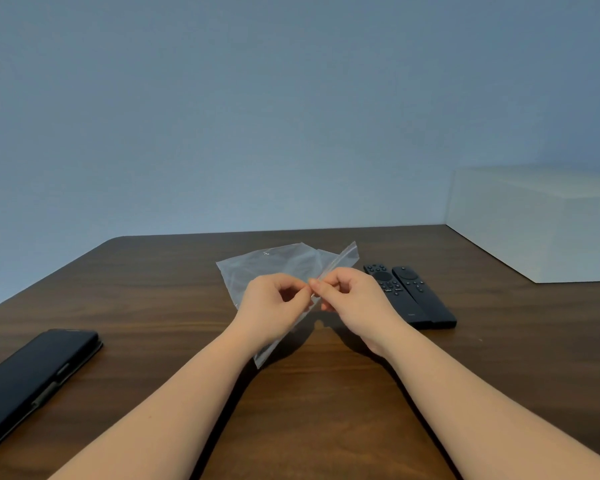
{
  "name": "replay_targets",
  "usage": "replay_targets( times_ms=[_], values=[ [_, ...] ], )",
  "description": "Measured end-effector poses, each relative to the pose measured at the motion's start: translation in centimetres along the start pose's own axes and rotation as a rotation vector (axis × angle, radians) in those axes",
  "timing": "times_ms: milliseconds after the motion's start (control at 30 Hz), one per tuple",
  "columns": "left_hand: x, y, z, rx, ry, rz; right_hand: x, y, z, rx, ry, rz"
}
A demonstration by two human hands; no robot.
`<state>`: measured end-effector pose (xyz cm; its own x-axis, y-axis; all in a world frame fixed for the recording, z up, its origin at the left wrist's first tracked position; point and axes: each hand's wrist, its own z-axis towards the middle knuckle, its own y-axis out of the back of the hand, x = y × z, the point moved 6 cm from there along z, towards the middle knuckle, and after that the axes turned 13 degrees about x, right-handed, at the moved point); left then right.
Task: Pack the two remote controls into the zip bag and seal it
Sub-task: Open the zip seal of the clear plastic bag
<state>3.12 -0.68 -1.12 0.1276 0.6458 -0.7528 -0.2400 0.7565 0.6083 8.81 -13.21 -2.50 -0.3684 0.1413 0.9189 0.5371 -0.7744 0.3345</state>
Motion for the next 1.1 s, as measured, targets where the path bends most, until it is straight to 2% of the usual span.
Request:
replay_targets(
  times_ms=[100,267,433,500,633,767,967,1100],
  values=[
    [0.0,0.2,0.0,-0.025,0.003,0.062,0.3,-0.1,0.0,-0.012,-0.002,-0.089],
    [0.5,0.6,0.1,-0.018,0.039,0.001,0.4,-0.4,-0.1,0.021,-0.013,-0.172],
    [1.8,2.7,0.2,-0.255,0.086,-0.067,0.3,0.0,-0.2,-0.04,-0.068,-0.233],
    [1.3,3.0,0.1,-0.292,0.03,-0.002,0.1,0.4,-0.1,-0.087,-0.101,-0.227],
    [-0.4,1.5,0.1,-0.113,-0.134,0.144,-0.3,0.8,-0.1,-0.113,-0.14,-0.224],
    [0.9,0.6,1.0,-0.006,-0.047,0.326,-0.3,0.8,-0.1,-0.103,-0.158,-0.237],
    [2.3,3.4,0.6,-0.221,0.067,0.282,-0.6,1.0,0.0,-0.051,-0.246,-0.268],
    [2.3,4.2,0.6,-0.314,0.022,0.31,-1.4,1.6,0.3,-0.063,-0.272,-0.342]
  ],
)
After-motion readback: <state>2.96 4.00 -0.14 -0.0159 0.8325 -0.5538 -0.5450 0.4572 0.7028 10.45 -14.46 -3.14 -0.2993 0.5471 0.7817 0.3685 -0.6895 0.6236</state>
